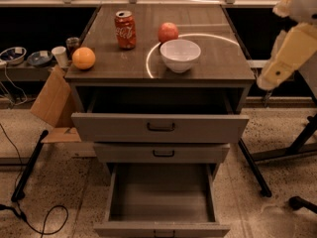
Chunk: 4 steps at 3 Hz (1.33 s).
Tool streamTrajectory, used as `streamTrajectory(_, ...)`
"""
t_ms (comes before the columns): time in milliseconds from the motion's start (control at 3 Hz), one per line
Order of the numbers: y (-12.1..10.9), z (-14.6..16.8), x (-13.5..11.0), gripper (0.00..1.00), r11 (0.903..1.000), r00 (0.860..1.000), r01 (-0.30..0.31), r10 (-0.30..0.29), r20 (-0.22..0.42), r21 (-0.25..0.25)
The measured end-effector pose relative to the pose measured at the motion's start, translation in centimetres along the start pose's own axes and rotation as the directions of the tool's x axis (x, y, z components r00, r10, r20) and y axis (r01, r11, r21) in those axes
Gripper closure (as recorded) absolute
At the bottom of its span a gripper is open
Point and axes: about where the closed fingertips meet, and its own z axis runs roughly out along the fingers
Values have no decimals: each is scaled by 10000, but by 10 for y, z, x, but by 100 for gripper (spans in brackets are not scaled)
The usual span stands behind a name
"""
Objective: Place apple into bottom drawer
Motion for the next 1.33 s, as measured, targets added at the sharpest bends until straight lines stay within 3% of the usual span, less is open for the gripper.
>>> streamTrajectory(333,-38,2,-29,0,9972,9917,-741,723,1061,137)
streamTrajectory(667,-62,10,-59,0,9898,9713,-1426,1394,1926,28)
streamTrajectory(1000,-70,28,-88,0,9717,9348,-2334,2347,2665,-369)
streamTrajectory(1333,-68,41,-107,0,9453,8890,-3224,3205,3272,-499)
